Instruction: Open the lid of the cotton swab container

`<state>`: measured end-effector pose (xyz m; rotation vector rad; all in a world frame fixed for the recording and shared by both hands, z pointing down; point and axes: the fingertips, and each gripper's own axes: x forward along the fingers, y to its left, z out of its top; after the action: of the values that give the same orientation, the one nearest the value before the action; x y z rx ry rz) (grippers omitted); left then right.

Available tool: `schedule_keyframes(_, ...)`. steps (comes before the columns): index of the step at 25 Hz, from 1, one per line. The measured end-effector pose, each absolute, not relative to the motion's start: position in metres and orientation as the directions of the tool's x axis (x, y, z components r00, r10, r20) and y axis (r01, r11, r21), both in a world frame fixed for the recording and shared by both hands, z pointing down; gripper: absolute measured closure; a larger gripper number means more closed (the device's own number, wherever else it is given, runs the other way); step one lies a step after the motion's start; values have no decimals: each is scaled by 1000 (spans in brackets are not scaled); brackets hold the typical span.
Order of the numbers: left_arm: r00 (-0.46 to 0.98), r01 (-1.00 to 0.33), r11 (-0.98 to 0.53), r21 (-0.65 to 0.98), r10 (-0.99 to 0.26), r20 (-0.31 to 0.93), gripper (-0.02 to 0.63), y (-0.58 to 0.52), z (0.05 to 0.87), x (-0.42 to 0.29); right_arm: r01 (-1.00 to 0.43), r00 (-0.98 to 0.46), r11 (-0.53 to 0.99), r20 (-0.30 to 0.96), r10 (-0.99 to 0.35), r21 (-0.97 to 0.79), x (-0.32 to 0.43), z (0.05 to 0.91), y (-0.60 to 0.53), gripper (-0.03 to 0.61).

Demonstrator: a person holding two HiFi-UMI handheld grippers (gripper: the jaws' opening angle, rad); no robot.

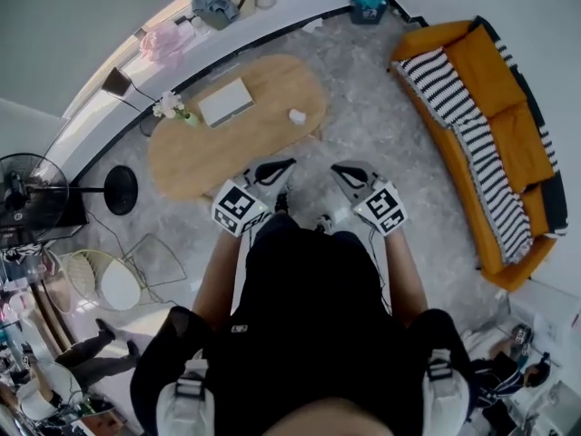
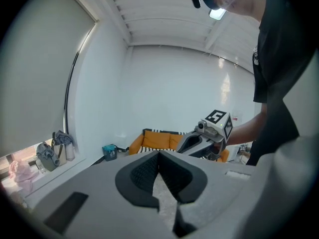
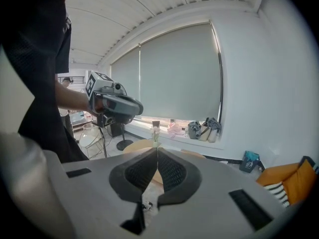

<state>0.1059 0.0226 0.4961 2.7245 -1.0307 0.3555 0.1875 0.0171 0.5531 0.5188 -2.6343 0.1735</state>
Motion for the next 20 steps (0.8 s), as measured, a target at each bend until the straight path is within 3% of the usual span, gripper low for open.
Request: schedule_keyframes(20, 779, -614, -775, 152, -563, 275, 614, -64, 511, 22, -444, -779, 895, 512, -361, -44, 110, 569, -48, 583)
